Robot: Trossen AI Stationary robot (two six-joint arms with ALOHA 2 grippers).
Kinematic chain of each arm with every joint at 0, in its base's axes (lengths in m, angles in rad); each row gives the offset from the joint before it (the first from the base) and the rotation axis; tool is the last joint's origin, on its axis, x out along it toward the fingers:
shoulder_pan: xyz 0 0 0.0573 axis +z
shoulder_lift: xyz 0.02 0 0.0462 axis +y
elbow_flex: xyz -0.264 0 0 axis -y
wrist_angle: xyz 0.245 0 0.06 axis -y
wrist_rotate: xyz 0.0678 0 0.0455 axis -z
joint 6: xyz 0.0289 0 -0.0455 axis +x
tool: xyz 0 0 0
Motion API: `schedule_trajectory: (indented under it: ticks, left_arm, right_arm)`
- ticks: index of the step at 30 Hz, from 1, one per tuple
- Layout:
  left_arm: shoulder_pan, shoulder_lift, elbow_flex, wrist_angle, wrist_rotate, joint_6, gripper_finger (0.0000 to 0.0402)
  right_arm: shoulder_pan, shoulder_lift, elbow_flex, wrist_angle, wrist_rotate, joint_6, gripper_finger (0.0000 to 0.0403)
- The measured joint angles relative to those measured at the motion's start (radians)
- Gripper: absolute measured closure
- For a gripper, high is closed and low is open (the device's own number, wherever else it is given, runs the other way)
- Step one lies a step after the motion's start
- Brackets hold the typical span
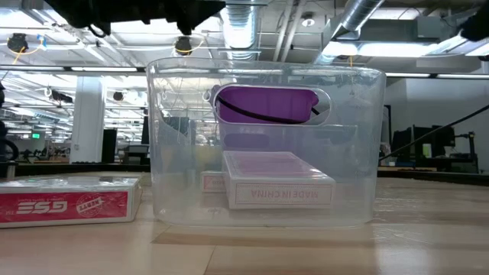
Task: Pick & Place Toys
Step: Put the green game piece into the yellow bin
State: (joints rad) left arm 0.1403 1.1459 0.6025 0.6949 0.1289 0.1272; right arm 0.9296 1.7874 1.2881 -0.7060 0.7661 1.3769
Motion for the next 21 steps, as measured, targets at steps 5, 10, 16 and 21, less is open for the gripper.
schedule_trajectory:
  ticks: [5,10,16,21]
  left_arm:
    - [-0.024,-0.002,0.0,-0.003,0.0,0.031,0.0117]
    - [-0.024,-0.002,0.0,-0.005,-0.001,0.032,0.0117]
    - [-0.024,-0.001,0.0,0.002,-0.001,0.033,0.0117]
    - [-0.024,-0.001,0.0,0.003,-0.001,0.033,0.0117]
  right_arm:
    - [-0.018,0.0,0.0,-0.069,-0.053,0.14,0.0101]
    - [-0.047,0.042,0.0,-0.077,-0.148,0.185,0.0101]
    - [-0.097,0.13,0.009,-0.082,-0.348,0.171,0.0101]
    - [-0.102,0.166,0.039,-0.084,-0.388,0.142,0.0101]
